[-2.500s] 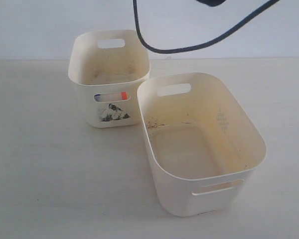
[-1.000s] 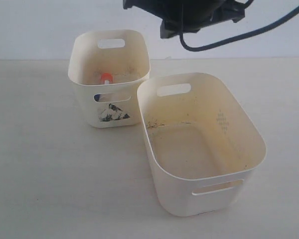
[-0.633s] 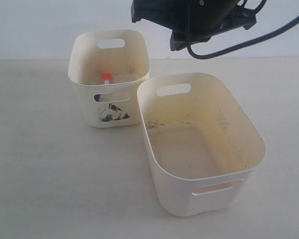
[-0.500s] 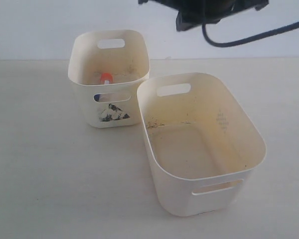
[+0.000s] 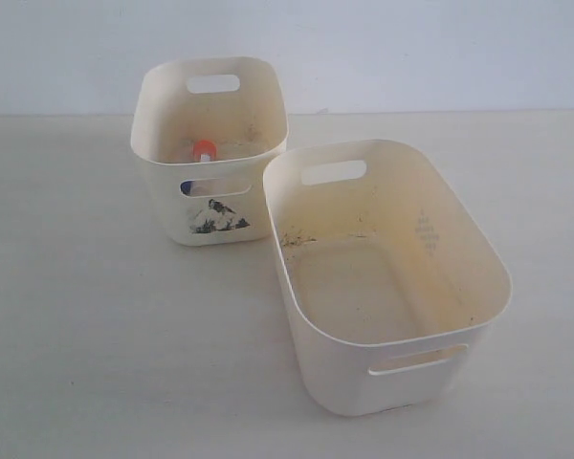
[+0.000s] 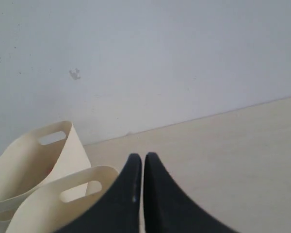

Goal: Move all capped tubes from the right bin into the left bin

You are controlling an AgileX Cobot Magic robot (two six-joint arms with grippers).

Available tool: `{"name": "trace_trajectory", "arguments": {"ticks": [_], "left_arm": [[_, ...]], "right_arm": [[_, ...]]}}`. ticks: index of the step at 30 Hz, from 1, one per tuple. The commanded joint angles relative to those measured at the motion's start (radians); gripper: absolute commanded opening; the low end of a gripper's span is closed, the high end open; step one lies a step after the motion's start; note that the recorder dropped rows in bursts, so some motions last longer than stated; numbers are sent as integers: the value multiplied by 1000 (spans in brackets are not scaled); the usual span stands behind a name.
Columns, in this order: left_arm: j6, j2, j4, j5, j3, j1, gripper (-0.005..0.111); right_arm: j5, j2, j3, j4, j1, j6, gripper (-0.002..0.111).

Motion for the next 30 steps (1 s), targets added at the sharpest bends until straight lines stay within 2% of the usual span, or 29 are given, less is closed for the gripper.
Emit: {"name": "trace_trajectory", "arguments": {"ticks": [1,7,9,17,23,26,30], "left_arm": [[-12,-2,-7,-15,-4,1,4],[-12,-2,-7,-15,-4,1,4],[-12,-2,-7,-15,-4,1,4],[-12,-2,-7,-15,-4,1,4],[-12,-2,-7,-15,-4,1,4],[-12,-2,-7,-15,-4,1,4],[-12,-2,-7,-15,-4,1,4]], "right_arm": [[-110,-165,186,-1,-58,-1,1],[-320,-343,368,10,-135,17,1],[-194,-398,368,10,-143,17,1],[-139,-398,368,11,-144,19,1],[52,-398,368,41,-144,-4,1],[112,-398,368,202,-144,-179,1],[157,-398,368,413,-144,-525,1]]}}
